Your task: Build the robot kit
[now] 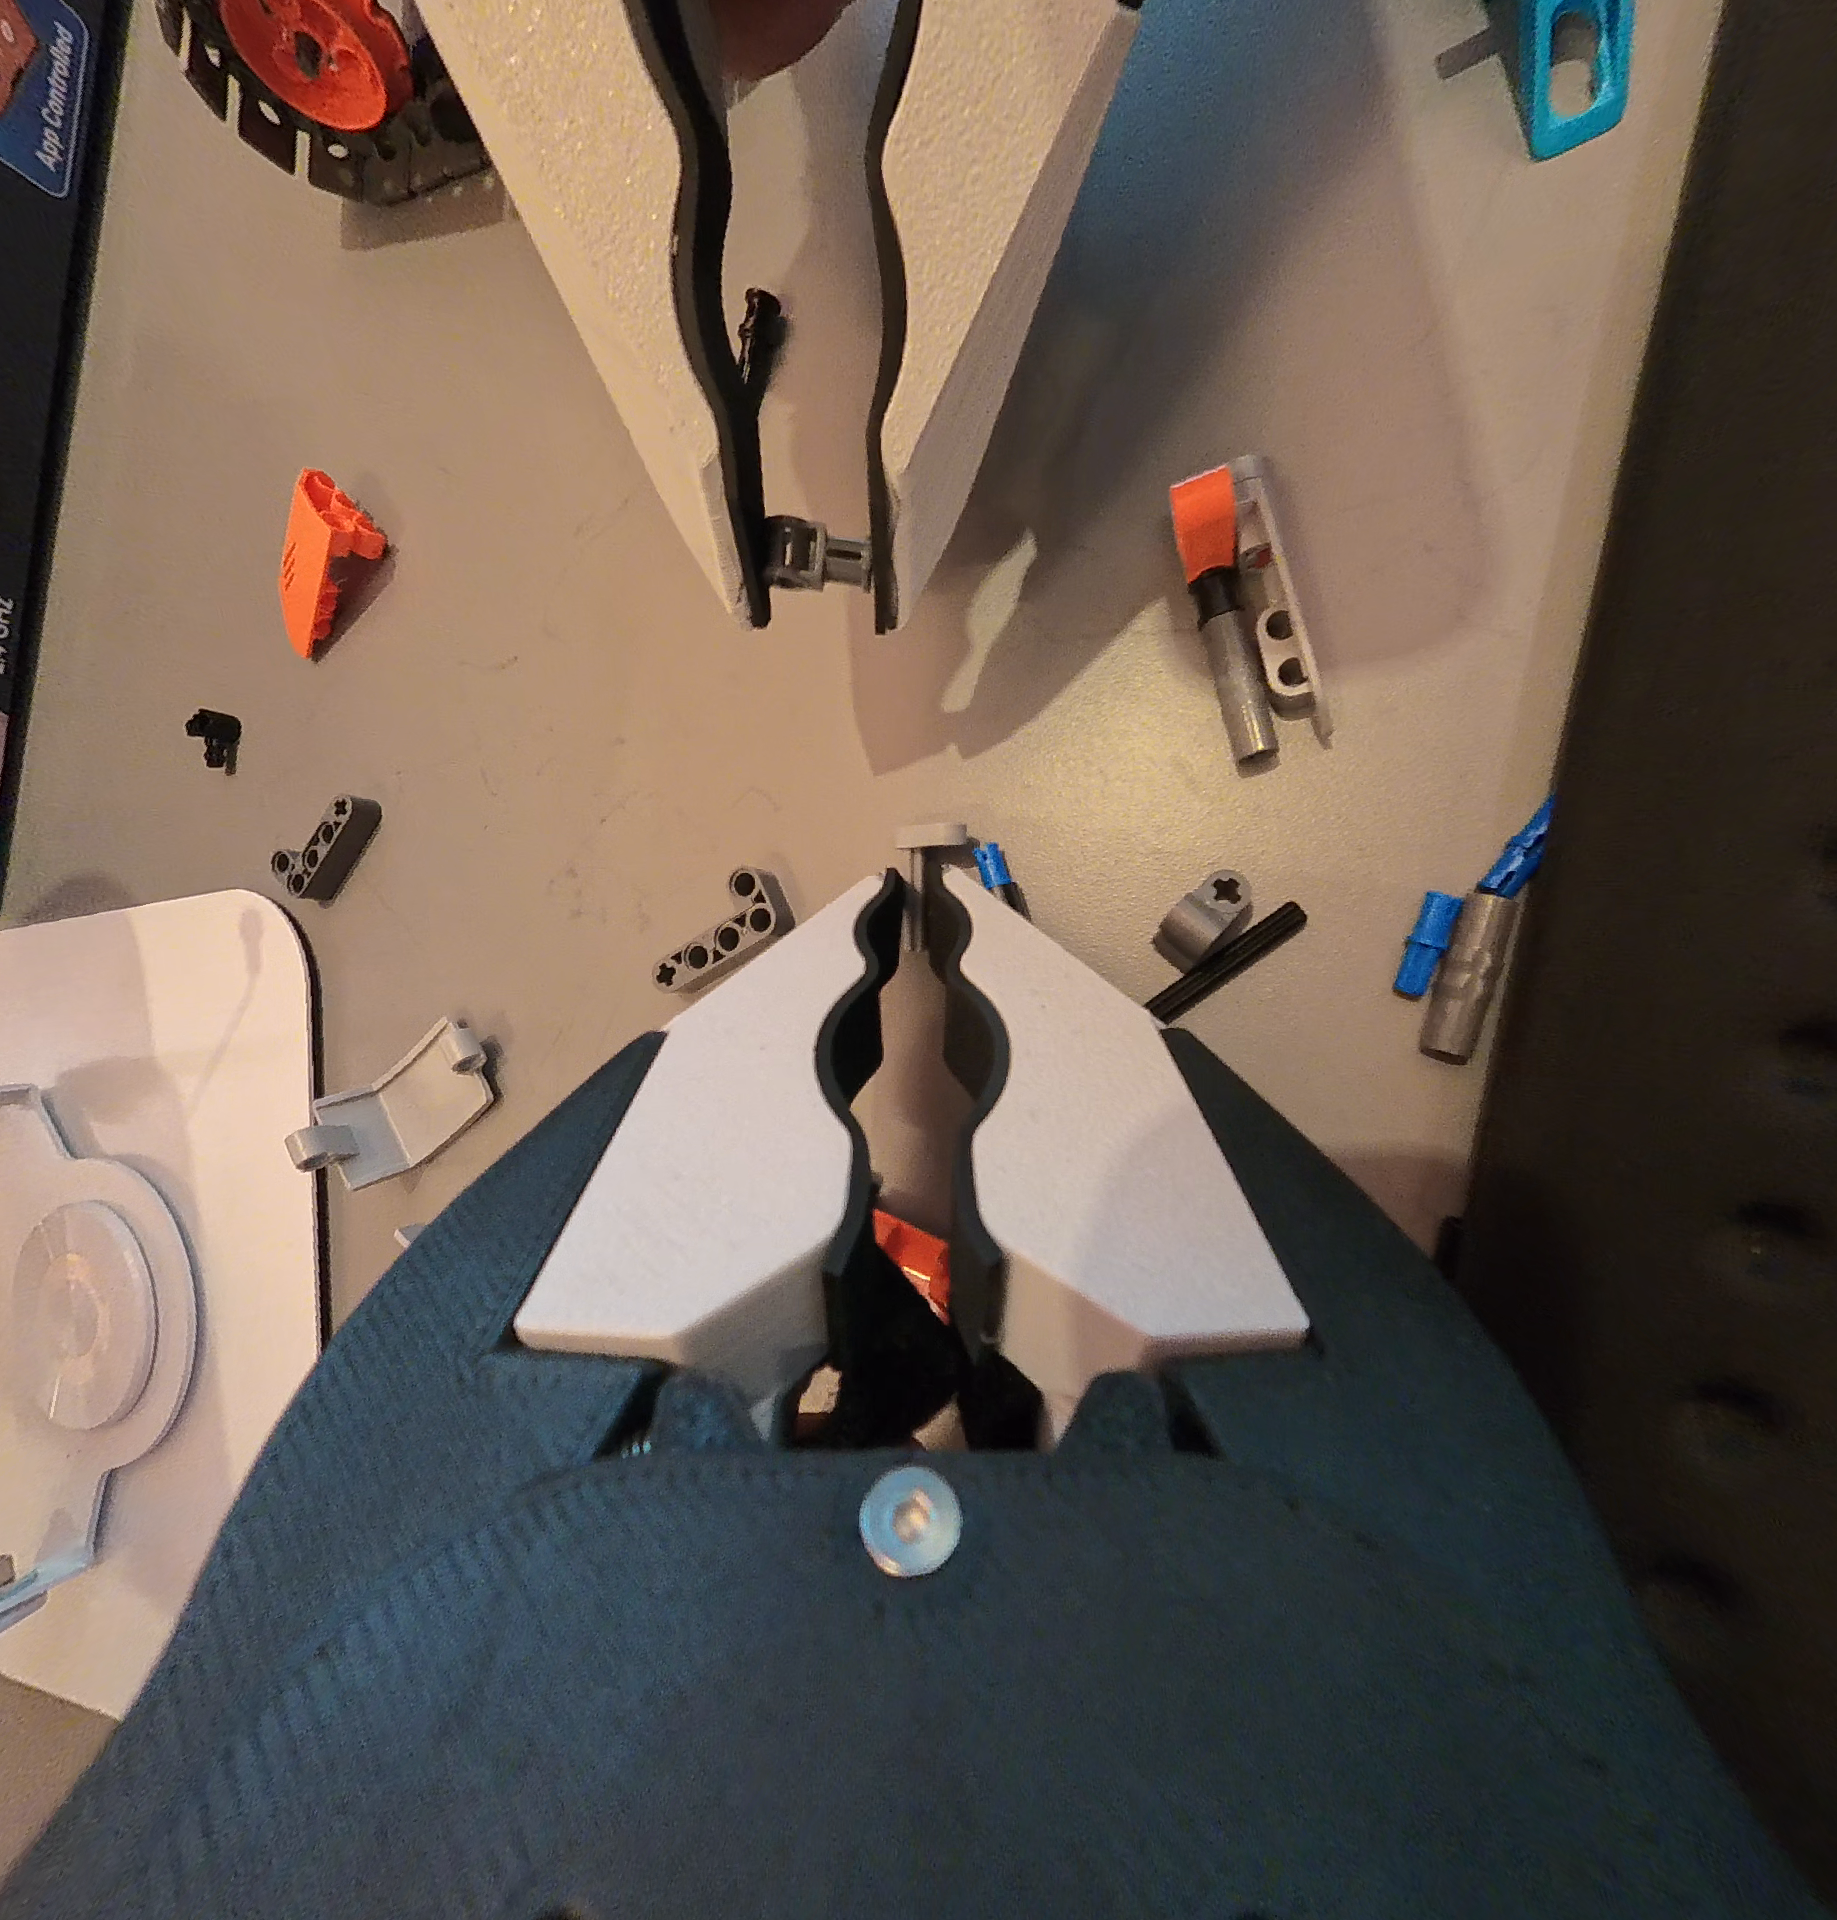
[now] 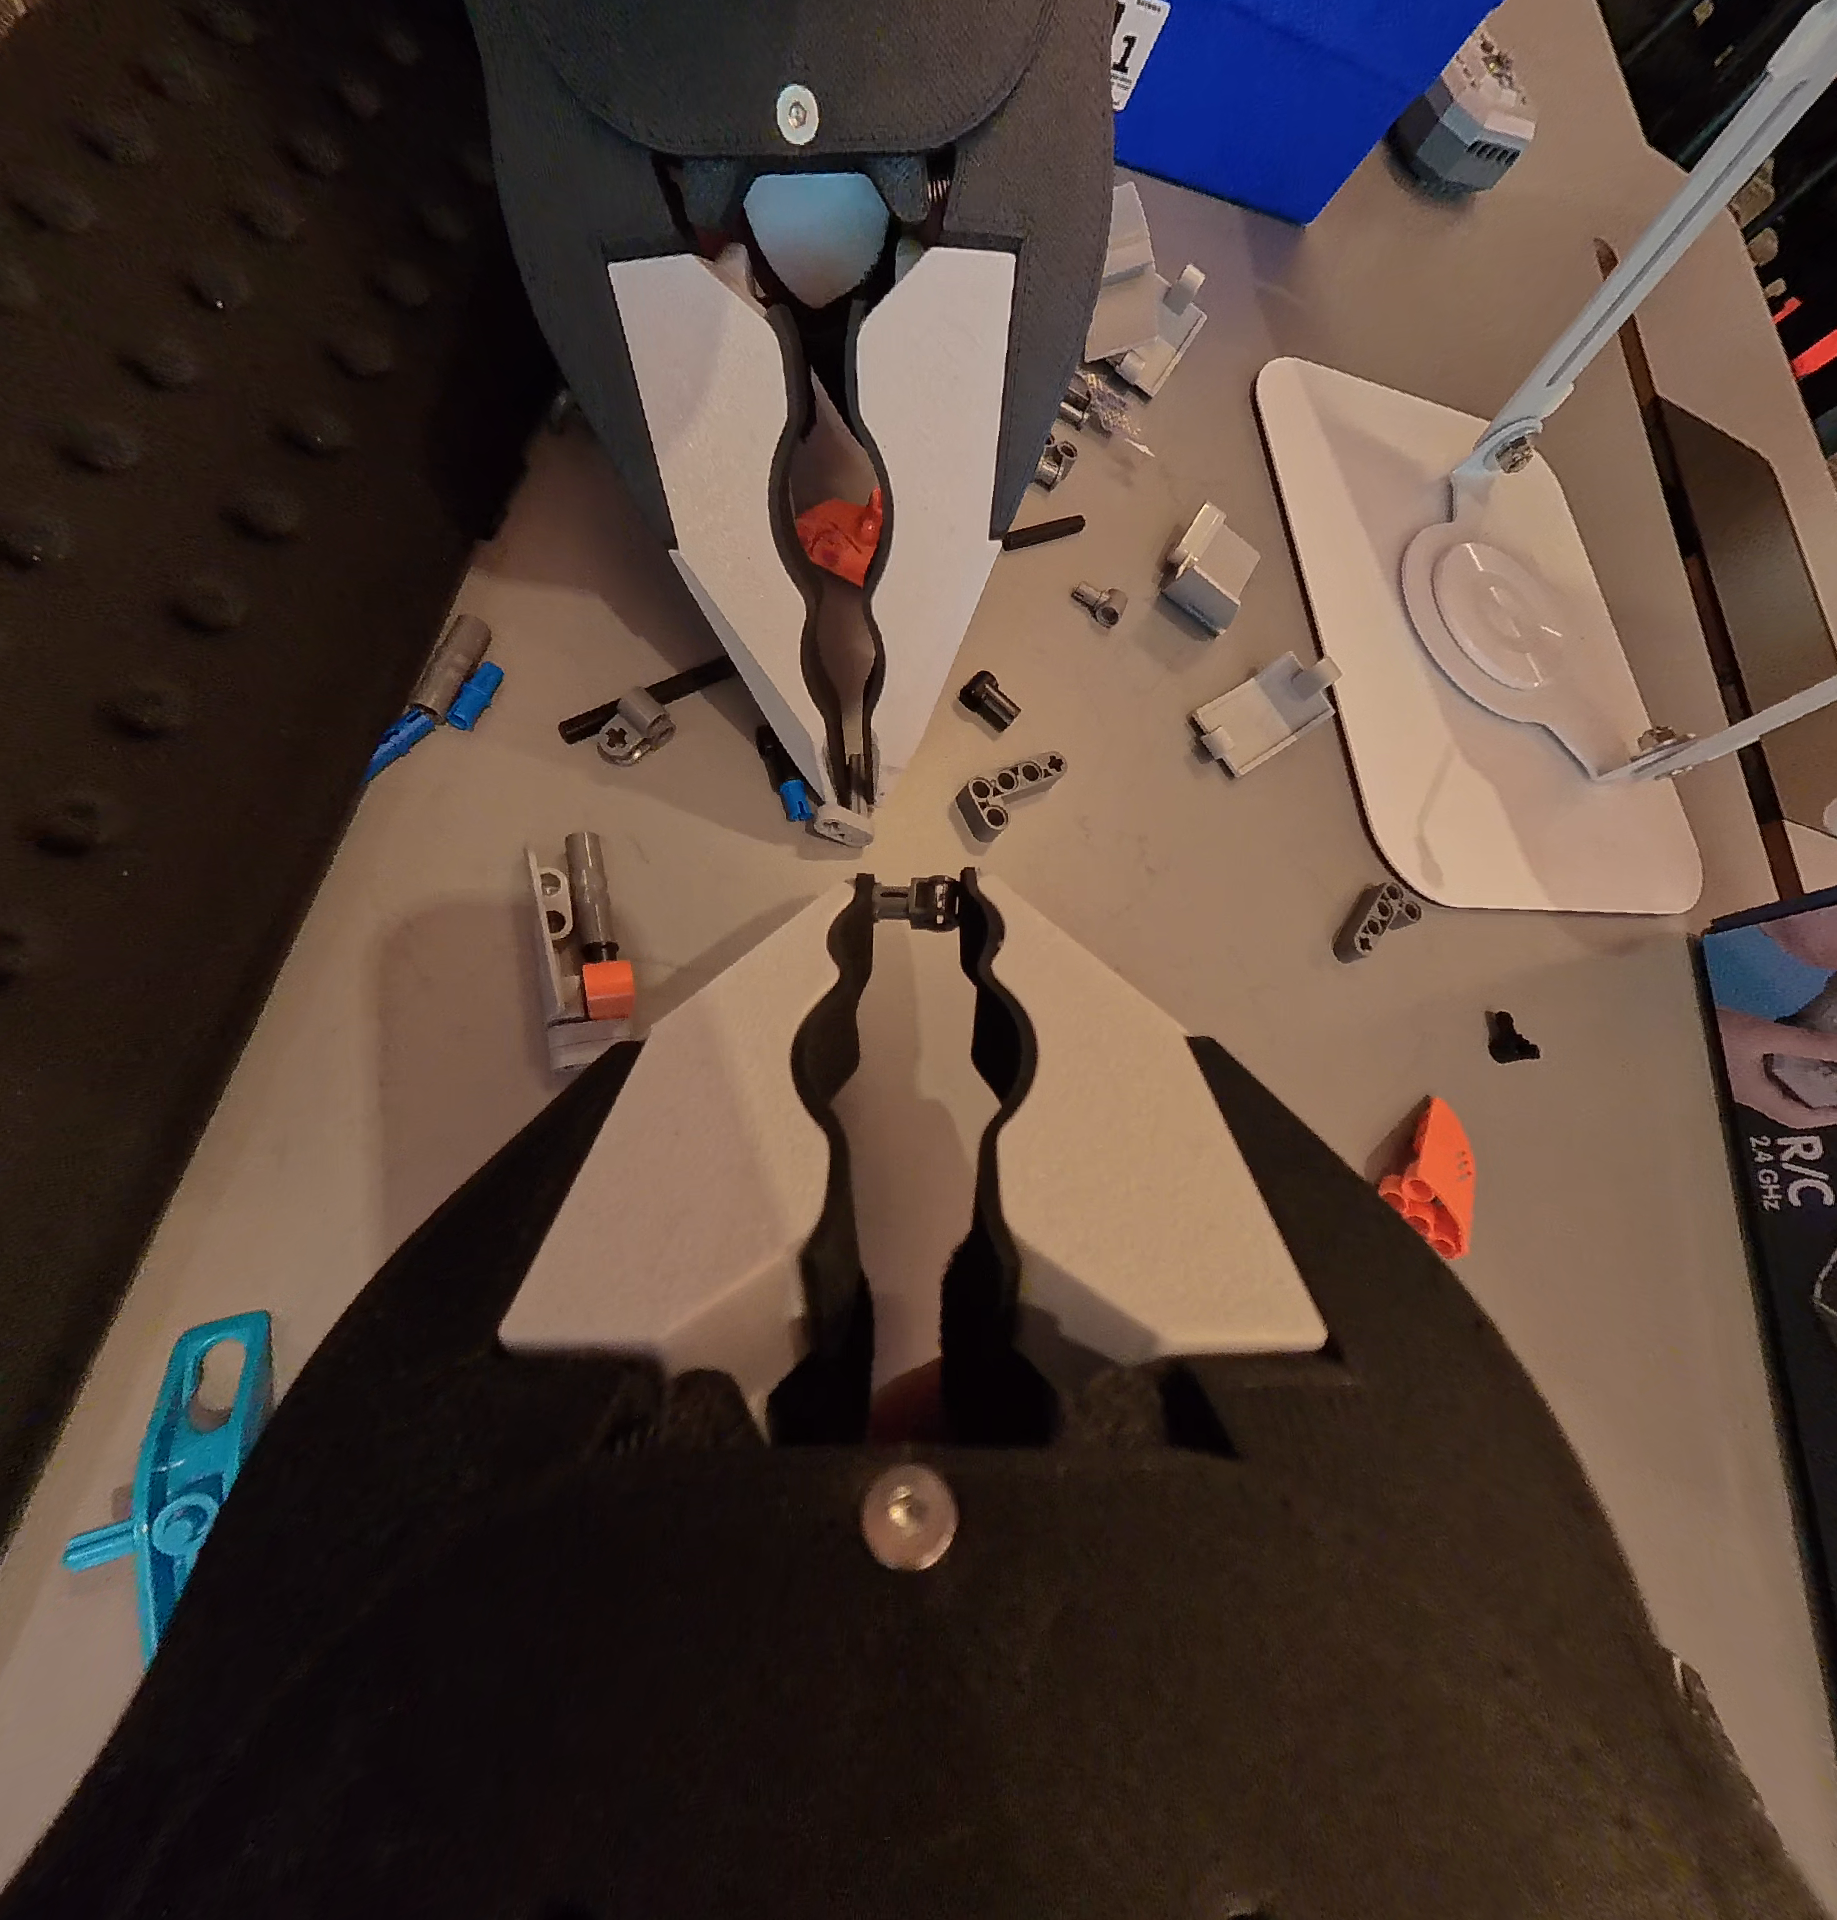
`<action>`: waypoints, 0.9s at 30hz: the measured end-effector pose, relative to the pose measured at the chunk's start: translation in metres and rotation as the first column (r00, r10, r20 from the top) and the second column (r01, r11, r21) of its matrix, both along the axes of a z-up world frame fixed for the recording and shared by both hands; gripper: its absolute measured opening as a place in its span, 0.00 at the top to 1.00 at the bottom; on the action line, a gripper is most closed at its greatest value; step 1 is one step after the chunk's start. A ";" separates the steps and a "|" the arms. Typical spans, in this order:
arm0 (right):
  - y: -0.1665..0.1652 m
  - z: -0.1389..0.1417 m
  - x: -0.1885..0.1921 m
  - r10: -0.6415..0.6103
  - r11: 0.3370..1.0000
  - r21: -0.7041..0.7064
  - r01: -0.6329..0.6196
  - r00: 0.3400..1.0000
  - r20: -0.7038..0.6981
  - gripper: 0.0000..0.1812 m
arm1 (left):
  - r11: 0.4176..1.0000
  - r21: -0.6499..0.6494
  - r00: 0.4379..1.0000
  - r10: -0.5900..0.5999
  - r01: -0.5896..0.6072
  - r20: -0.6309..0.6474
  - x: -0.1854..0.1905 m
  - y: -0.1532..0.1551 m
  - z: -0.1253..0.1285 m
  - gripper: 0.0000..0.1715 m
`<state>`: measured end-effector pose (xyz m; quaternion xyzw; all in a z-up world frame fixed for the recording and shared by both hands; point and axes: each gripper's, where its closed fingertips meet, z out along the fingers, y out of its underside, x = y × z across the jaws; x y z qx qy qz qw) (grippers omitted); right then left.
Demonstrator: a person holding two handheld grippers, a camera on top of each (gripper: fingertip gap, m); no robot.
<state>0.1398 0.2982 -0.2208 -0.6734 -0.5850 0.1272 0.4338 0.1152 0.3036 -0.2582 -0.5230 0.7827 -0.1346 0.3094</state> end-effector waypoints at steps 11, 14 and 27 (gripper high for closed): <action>0.001 -0.003 0.000 0.001 1.000 -0.008 0.000 1.000 0.005 0.93 | 1.000 -0.003 1.000 -0.002 0.002 0.002 0.000 0.000 0.000 0.98; 0.000 -0.004 -0.001 0.003 1.000 -0.010 -0.003 1.000 0.007 0.93 | 1.000 -0.005 1.000 -0.002 0.002 0.002 0.000 0.000 0.000 0.98; 0.001 -0.008 -0.001 -0.001 1.000 -0.016 0.001 1.000 0.021 0.93 | 0.998 -0.056 1.000 -0.011 0.012 0.014 -0.005 -0.005 0.006 0.92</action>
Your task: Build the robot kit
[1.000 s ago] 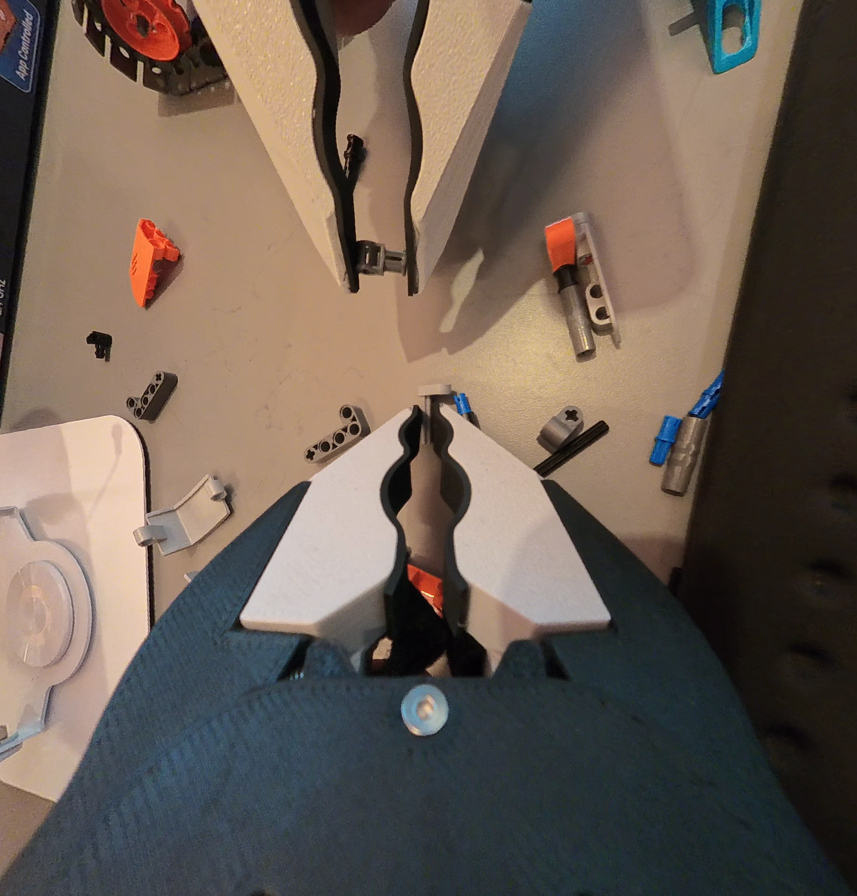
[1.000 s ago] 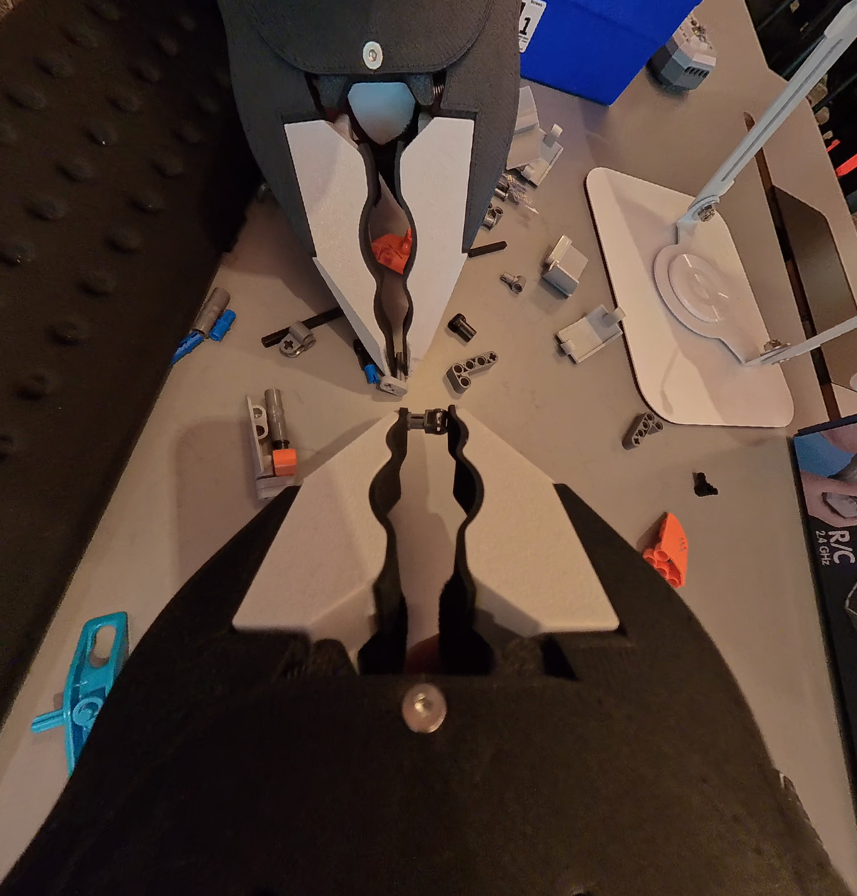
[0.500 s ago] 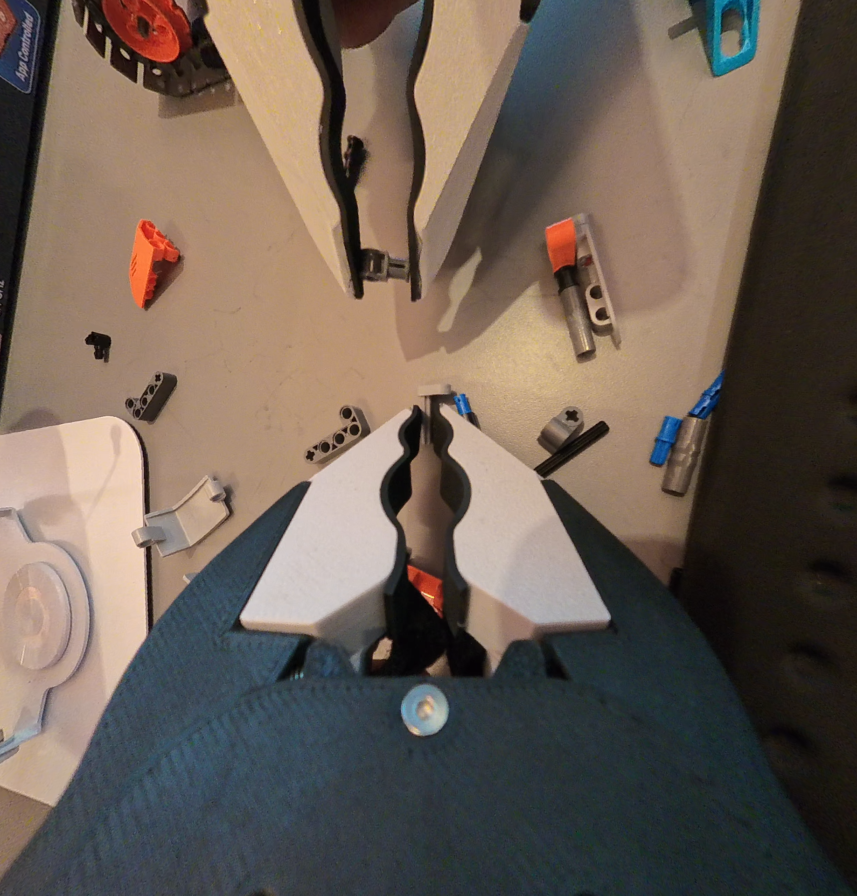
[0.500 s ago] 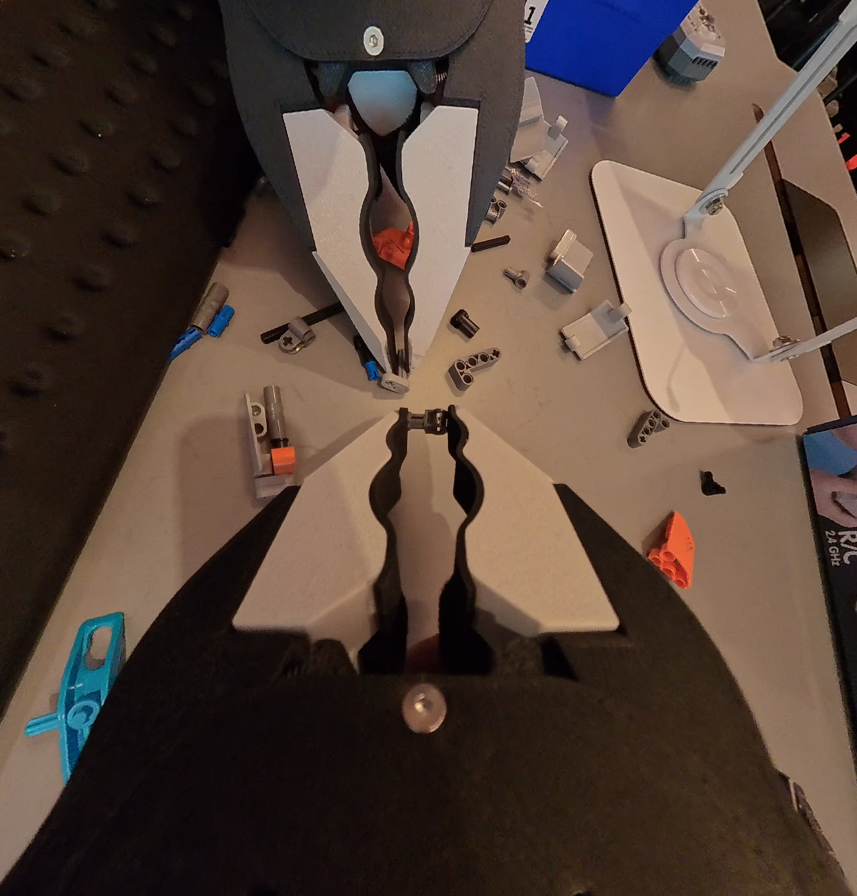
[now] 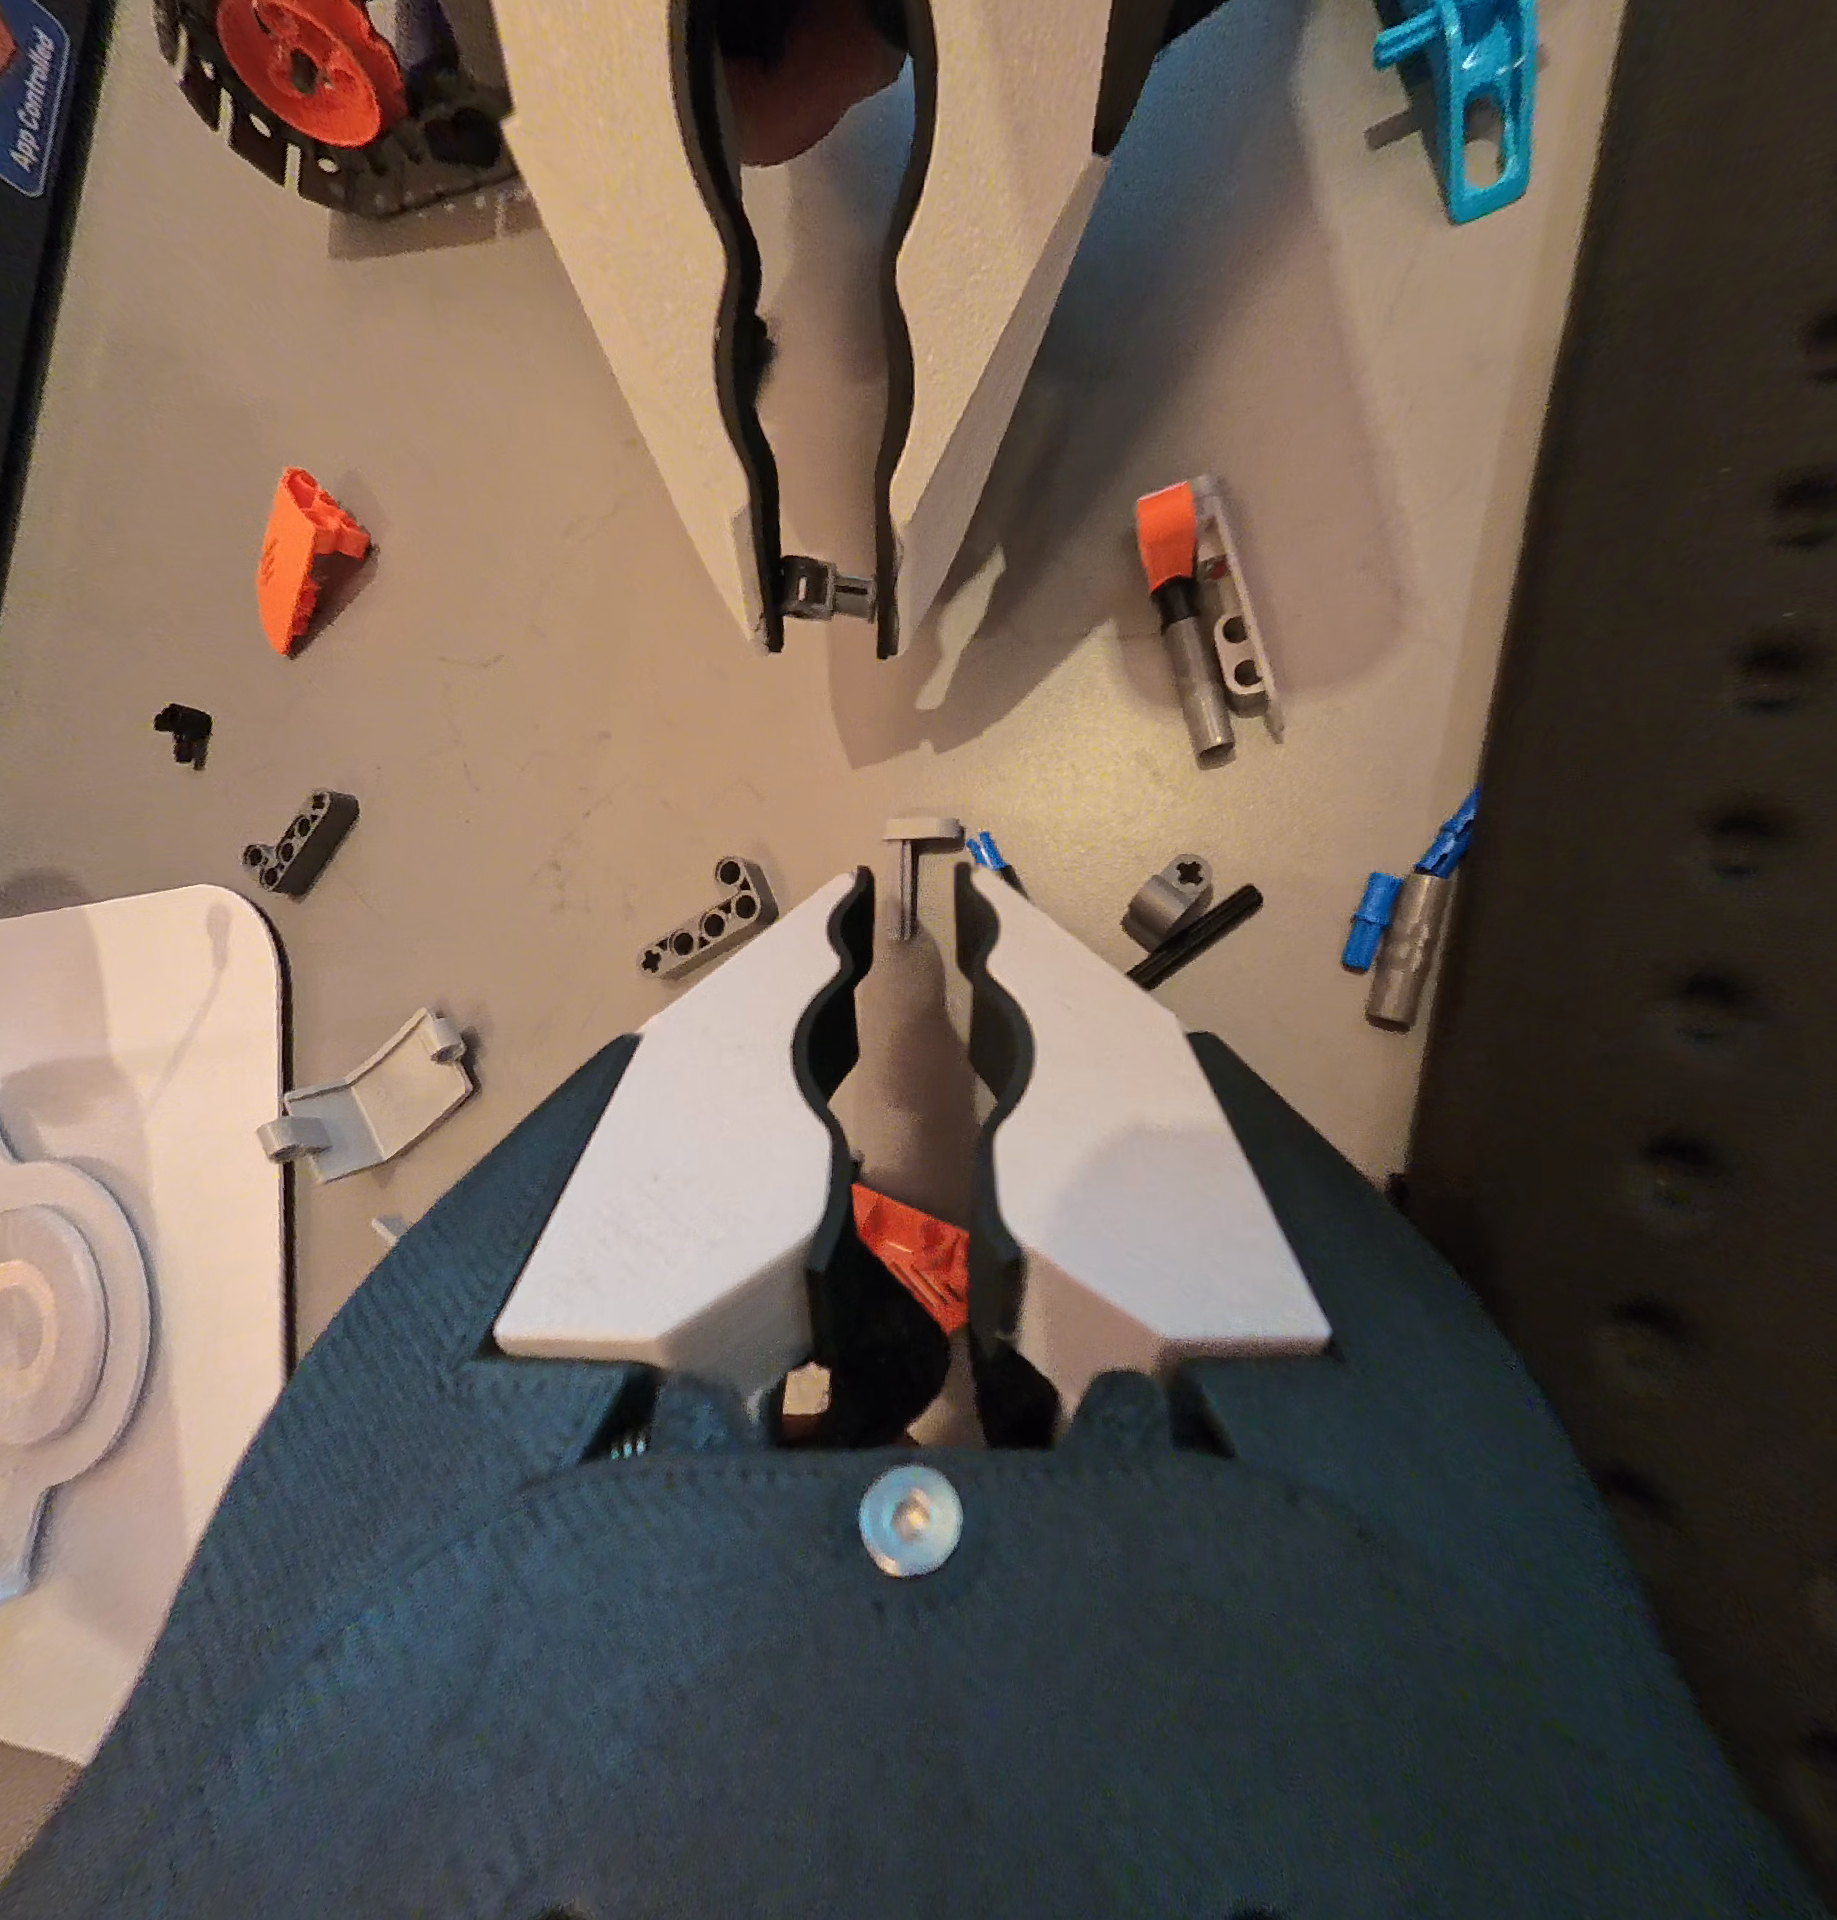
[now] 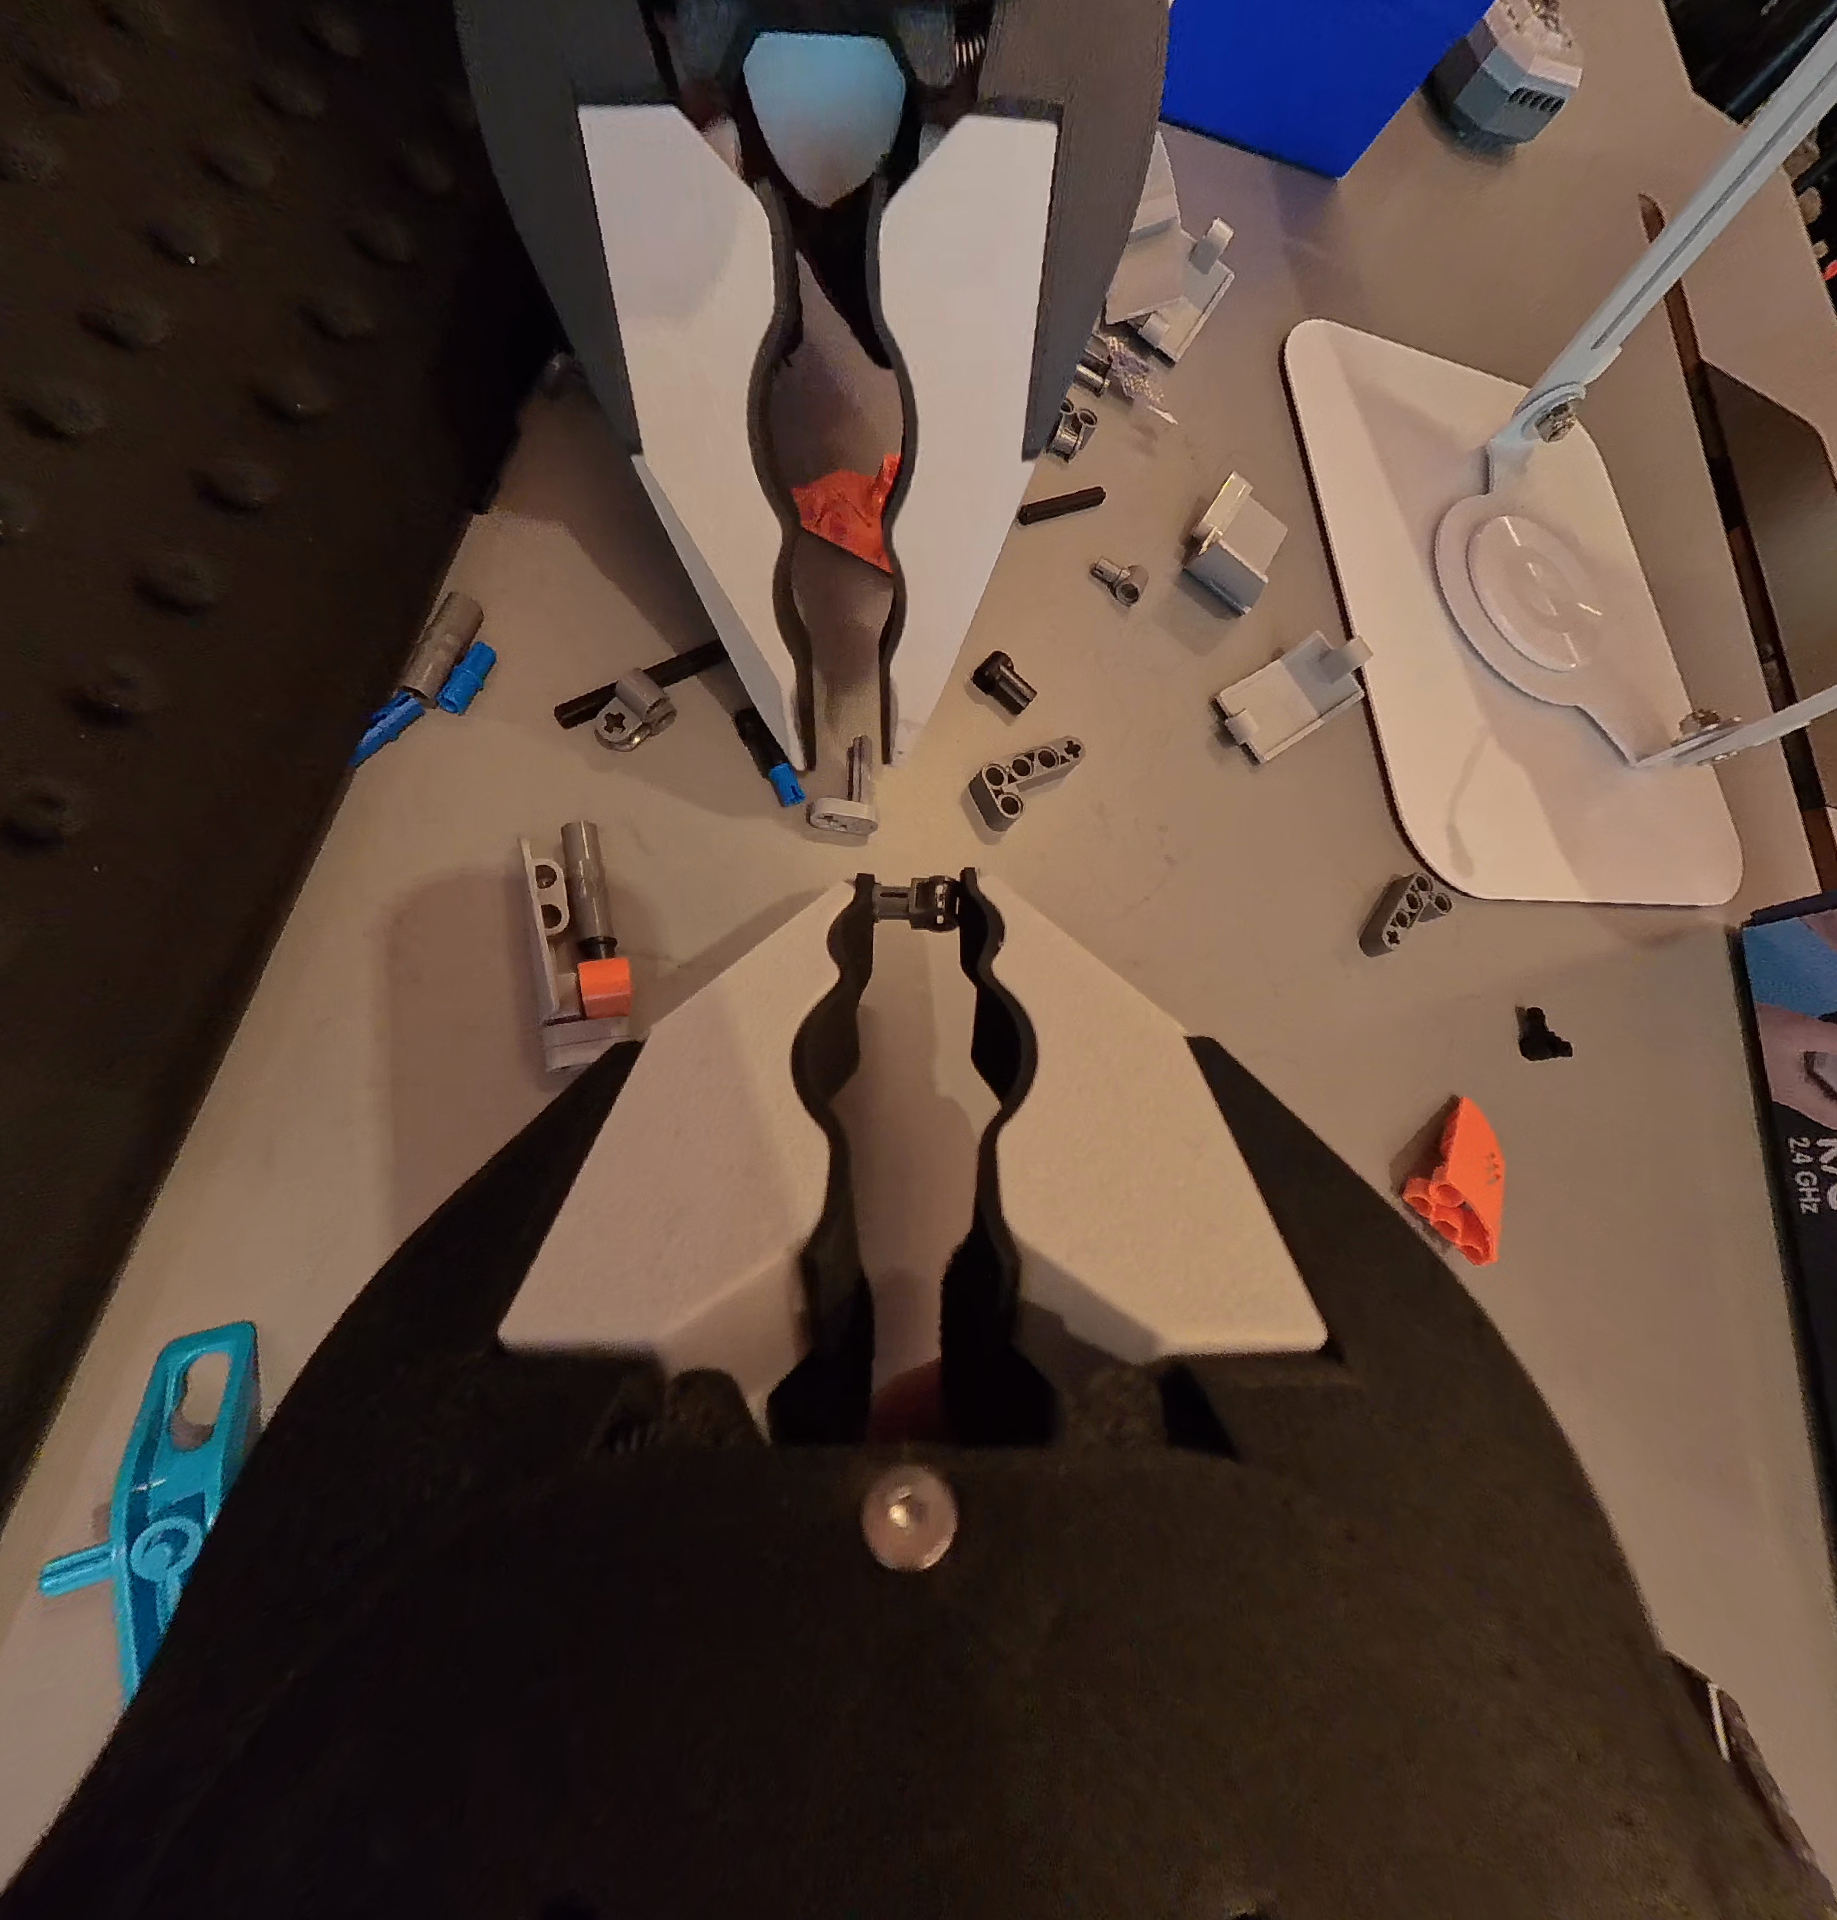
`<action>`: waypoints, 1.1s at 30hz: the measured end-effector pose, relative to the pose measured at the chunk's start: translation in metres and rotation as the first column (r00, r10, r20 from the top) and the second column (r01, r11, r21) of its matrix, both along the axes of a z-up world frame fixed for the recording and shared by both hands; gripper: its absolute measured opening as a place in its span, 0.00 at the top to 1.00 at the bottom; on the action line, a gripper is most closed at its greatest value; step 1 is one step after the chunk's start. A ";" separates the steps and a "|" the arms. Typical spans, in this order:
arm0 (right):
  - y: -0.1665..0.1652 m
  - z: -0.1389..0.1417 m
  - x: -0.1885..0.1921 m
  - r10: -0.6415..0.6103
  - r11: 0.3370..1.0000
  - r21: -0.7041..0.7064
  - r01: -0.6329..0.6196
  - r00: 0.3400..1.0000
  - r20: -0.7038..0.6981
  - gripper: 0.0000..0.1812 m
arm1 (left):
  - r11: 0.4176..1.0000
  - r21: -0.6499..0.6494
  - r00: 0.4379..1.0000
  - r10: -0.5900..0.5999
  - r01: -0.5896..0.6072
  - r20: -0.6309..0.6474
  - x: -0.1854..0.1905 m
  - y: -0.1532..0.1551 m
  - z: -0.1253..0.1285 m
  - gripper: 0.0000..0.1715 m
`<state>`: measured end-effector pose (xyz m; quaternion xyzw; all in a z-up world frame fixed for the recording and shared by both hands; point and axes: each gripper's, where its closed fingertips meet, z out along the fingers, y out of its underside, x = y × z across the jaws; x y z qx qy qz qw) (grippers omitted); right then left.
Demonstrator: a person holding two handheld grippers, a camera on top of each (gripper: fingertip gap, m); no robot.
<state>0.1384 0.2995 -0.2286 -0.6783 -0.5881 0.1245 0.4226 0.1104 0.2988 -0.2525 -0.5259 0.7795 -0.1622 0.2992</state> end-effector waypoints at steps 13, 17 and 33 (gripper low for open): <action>-0.002 -0.006 -0.010 0.014 1.000 -0.018 -0.014 1.000 -0.001 0.93 | 1.000 -0.008 0.999 0.022 -0.022 -0.045 -0.009 0.006 -0.006 0.96; -0.002 -0.010 -0.012 0.008 1.000 -0.026 -0.008 1.000 0.010 0.93 | 1.000 -0.011 0.999 0.021 -0.022 -0.036 -0.006 0.004 -0.006 0.96; 0.005 -0.014 -0.020 -0.009 1.000 -0.009 0.009 1.000 0.004 0.92 | 1.000 0.024 1.000 0.008 -0.007 -0.029 -0.002 0.003 -0.003 0.98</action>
